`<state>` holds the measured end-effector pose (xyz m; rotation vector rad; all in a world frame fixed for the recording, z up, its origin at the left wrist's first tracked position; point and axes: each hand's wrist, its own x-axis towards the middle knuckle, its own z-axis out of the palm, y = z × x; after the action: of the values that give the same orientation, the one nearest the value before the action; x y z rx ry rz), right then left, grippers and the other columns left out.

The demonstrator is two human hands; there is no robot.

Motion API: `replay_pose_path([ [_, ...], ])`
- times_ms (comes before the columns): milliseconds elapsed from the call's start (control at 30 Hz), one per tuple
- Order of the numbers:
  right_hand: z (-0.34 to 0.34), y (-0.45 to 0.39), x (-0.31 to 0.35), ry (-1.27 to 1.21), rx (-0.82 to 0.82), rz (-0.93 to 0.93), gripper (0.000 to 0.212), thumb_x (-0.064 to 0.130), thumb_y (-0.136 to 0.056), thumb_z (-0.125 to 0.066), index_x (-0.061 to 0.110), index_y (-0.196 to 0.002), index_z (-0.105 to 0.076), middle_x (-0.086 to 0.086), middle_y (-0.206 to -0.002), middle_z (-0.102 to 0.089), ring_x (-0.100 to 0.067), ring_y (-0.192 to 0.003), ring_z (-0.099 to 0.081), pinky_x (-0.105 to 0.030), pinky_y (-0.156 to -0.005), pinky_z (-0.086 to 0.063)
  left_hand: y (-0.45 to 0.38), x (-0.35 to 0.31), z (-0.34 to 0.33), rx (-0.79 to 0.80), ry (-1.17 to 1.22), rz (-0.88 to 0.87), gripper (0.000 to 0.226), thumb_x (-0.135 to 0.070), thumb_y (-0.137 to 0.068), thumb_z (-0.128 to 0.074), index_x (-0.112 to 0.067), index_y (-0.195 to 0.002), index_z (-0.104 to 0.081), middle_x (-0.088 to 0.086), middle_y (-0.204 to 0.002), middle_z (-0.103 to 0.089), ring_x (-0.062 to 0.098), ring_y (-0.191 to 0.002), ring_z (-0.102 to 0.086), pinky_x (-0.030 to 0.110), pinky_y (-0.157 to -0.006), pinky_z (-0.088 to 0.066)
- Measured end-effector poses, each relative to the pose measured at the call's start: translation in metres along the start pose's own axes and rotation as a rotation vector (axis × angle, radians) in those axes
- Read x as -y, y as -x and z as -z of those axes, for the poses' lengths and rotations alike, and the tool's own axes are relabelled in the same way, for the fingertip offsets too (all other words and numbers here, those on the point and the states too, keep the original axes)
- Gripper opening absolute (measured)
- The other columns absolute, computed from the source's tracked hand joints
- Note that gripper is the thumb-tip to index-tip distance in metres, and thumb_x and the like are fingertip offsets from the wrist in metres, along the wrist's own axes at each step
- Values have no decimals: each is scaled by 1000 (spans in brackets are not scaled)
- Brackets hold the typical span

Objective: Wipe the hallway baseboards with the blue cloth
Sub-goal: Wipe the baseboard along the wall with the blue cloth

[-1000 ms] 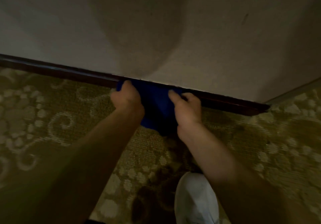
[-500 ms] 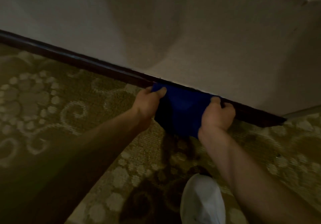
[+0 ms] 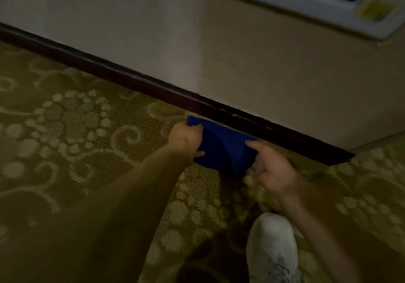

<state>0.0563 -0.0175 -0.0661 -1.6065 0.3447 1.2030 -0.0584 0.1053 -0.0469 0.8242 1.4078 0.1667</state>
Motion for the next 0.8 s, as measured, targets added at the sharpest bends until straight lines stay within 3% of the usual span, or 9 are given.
replay_pose_path([
  [33, -3, 8, 0, 11, -18, -27, 47, 23, -92, -64, 14, -137, -54, -7, -135, -61, -24, -113, -62, -39, -101, -48, 4, 3, 3, -12, 14, -31, 45, -26, -99, -55, -18, -142, -44, 10, -138, -46, 31, -113, -53, 42, -86, -58],
  [100, -13, 28, 1, 27, -37, -39, 39, 22, -98, -57, 12, -136, -54, -9, -133, -62, -23, -97, -64, -38, -87, -50, 13, 2, 9, -36, 51, -102, 45, -28, -97, -59, -15, -139, -49, 9, -126, -53, 25, -99, -53, 45, -91, -57],
  [167, -24, 47, 2, 24, -53, -3, 38, 22, -99, -55, 11, -136, -54, -10, -133, -61, -21, -85, -62, -36, -74, -49, 25, -3, 15, -62, 103, -142, 44, -30, -95, -62, -12, -134, -53, 11, -121, -57, 30, -104, -56, 46, -95, -54],
  [233, -35, 62, 3, 13, -82, 26, 39, 23, -100, -54, 10, -137, -54, -11, -134, -61, -21, -82, -61, -34, -64, -47, 37, -12, 23, -76, 168, -142, 44, -29, -94, -64, -8, -132, -55, 10, -111, -56, 34, -113, -56, 46, -98, -52],
  [300, -45, 72, 6, -12, -98, 40, 38, 22, -101, -52, 9, -137, -54, -12, -134, -60, -23, -83, -61, -34, -60, -46, 44, -20, 30, -68, 216, -142, 44, -26, -93, -65, -6, -131, -55, 11, -115, -56, 34, -114, -56, 45, -98, -52],
  [433, -62, 70, 17, -75, -102, 67, 40, 18, -98, -56, 11, -137, -53, -12, -132, -62, -26, -102, -62, -36, -65, -50, 37, -38, 49, -8, 272, -148, 47, -20, -93, -64, -8, -136, -49, 9, -115, -56, 26, -95, -55, 45, -97, -53],
  [567, -103, 25, 19, -145, -158, 67, 44, 18, -93, -61, 11, -135, -54, -14, -126, -63, -32, -98, -65, -41, -72, -56, -1, -47, 78, 41, 302, -102, 54, -12, -95, -63, -9, -144, -40, 10, -132, -48, 33, -122, -50, 39, -91, -56],
  [700, -164, -26, -3, -209, -78, -56, 53, 21, -90, -66, 13, -140, -50, -12, -135, -58, -33, -116, -58, -37, -82, -53, -70, -57, 113, -123, 267, -121, 50, -19, -96, -62, -7, -141, -45, 11, -133, -50, 31, -111, -54, 27, -62, -55],
  [800, -188, -49, -9, -319, -121, -65, 55, 21, -90, -66, 12, -142, -48, -7, -136, -56, -29, -118, -55, -39, -97, -48, -108, -63, 114, -80, 340, -112, 45, -18, -96, -62, -4, -136, -49, 11, -131, -54, 26, -102, -58, 25, -55, -57],
])
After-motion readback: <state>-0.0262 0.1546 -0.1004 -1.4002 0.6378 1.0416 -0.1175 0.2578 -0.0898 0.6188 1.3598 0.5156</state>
